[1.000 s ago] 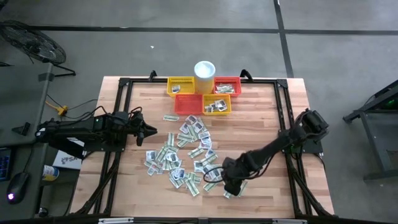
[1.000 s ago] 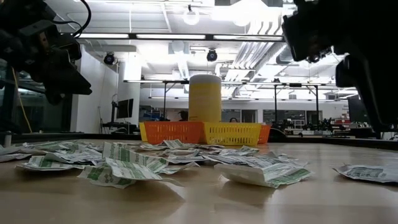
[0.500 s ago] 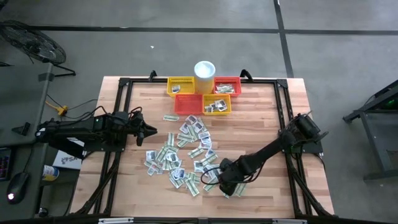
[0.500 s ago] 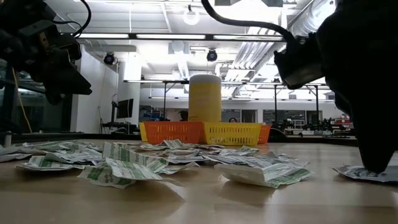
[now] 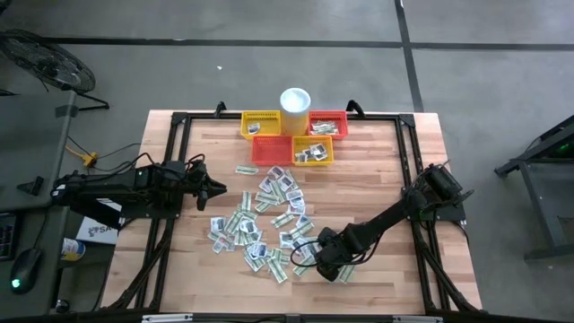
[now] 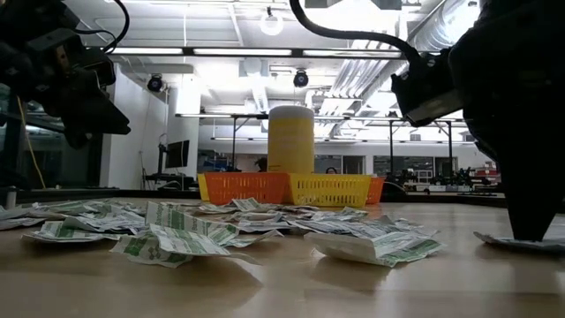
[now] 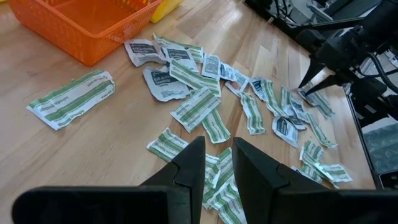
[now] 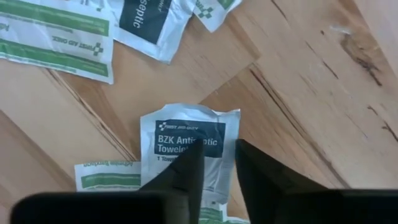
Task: Pick & Place First Aid Supplies
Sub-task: Put the black towelette pack into the bottom yellow basket
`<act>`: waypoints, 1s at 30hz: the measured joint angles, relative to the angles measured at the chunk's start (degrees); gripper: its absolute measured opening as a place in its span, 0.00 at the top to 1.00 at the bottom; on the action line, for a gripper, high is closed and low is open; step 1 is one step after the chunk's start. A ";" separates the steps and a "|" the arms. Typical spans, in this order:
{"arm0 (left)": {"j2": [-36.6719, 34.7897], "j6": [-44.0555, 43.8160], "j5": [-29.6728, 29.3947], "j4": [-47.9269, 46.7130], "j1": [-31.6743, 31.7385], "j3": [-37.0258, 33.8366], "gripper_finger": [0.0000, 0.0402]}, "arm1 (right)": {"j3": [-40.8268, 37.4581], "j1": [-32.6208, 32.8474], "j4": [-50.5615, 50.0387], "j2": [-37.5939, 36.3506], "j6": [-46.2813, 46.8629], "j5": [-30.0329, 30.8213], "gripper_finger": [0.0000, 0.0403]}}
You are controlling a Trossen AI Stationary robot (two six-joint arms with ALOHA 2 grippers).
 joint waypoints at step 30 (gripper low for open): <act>-0.02 -0.02 0.00 0.00 0.00 0.00 0.80 | -0.15 -12.32 -9.69 -16.68 -11.09 8.02 1.00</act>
